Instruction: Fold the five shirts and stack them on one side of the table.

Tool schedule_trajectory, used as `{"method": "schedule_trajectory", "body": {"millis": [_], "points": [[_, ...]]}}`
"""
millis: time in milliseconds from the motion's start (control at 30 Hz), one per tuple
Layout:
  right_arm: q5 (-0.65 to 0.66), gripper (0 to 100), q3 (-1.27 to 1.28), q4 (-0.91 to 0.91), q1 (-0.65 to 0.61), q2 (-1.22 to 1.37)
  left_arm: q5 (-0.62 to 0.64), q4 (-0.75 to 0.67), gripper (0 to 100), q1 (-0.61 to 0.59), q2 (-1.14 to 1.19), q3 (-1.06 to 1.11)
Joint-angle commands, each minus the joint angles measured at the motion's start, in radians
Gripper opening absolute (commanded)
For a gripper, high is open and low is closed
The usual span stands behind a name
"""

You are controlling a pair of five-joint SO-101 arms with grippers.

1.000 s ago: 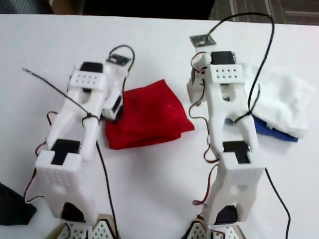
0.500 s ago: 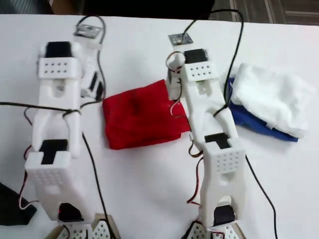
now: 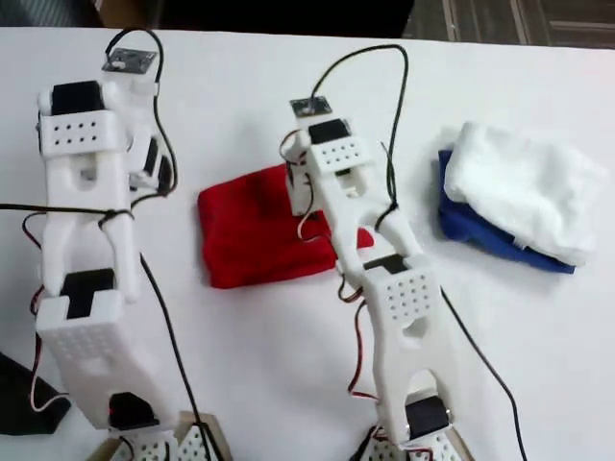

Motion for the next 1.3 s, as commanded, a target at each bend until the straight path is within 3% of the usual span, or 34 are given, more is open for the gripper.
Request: {"method": "schedule_trajectory", "body": {"millis": [0,200,433,567,633,800,1267], "points": [[-0.029,40.8,-0.009,0.019,-0.024,0.070,-0.009,-0.015,18,0.003,-0.055,-0.068],[-0.034,40.8,-0.054,0.119,-0.058,0.076,-0.003,0.008,18,0.002,-0.055,-0.148],[0.089,40.8,-0.054,0.130,-0.099,0.074,0.000,0.037,18,0.002,-0.055,-0.225],[0.087,40.8,-0.135,0.130,-0.097,0.079,0.000,0.034,18,0.000,-0.055,-0.239],[0.035,40.7,-0.203,0.128,-0.096,0.084,0.000,0.028,18,-0.002,-0.057,-0.239],[-0.319,35.3,-0.238,0.134,-0.054,0.087,0.000,0.005,18,-0.002,-0.057,-0.239],[-0.385,33.4,-0.226,0.174,-0.041,0.205,0.058,0.008,18,-0.021,-0.057,-0.239]]}}
